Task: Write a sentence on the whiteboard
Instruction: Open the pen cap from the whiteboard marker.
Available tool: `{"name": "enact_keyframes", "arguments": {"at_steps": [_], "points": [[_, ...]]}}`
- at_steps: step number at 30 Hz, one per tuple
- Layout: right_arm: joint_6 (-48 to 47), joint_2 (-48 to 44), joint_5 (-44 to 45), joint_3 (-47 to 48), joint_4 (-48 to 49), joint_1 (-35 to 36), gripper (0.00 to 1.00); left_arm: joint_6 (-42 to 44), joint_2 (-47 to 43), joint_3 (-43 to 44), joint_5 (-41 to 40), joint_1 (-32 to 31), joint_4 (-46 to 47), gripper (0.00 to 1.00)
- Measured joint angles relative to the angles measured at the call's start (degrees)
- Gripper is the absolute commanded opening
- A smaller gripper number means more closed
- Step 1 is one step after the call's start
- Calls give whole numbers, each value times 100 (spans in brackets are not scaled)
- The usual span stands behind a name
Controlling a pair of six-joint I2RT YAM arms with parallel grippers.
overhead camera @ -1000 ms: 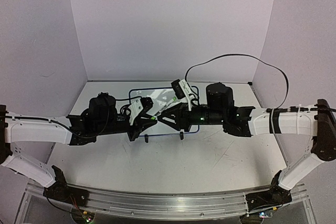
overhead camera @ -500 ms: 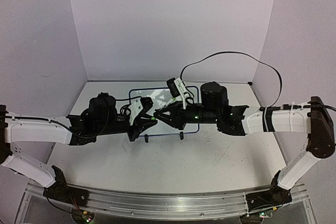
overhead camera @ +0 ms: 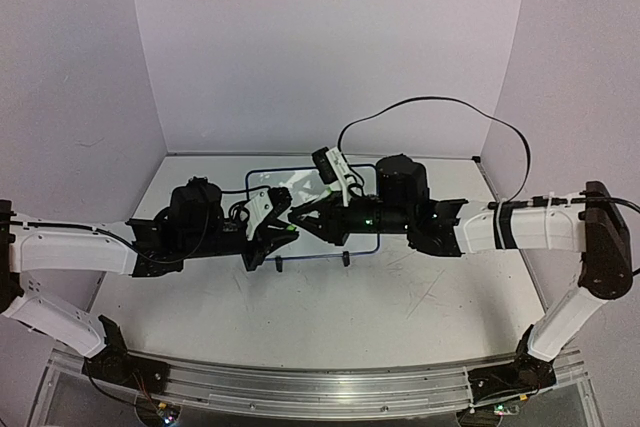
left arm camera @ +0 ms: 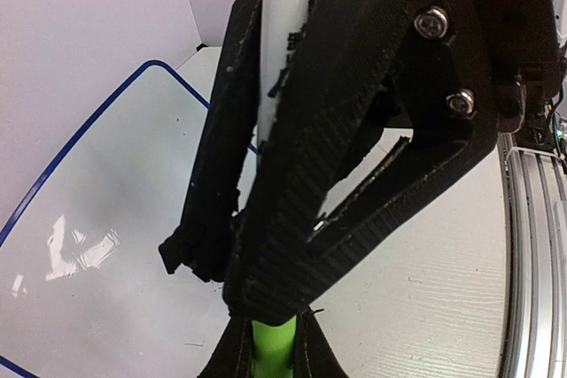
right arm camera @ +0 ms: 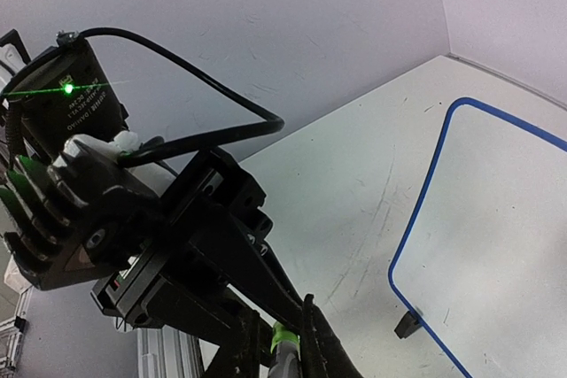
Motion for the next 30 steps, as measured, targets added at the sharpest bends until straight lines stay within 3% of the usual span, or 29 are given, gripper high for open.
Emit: {"name": "enact_keyframes", "arguments": {"at_steps": [6, 8, 17, 20, 30], "points": [[-74, 22, -13, 27, -19, -4, 9, 4, -7, 0, 1, 0, -21, 0], [-90, 30, -15, 46, -57, -4, 14, -1, -13, 0, 1, 0, -49, 0], [-108, 118, -180, 124, -174, -24, 14, 4, -14, 0, -10, 4, -184, 0], [-114, 118, -216, 127, -189, -26, 19, 4, -24, 0, -10, 3, -205, 0], [-275, 118, -345, 146, -269, -26, 16, 18, -34, 0, -1, 1, -261, 0]]}}
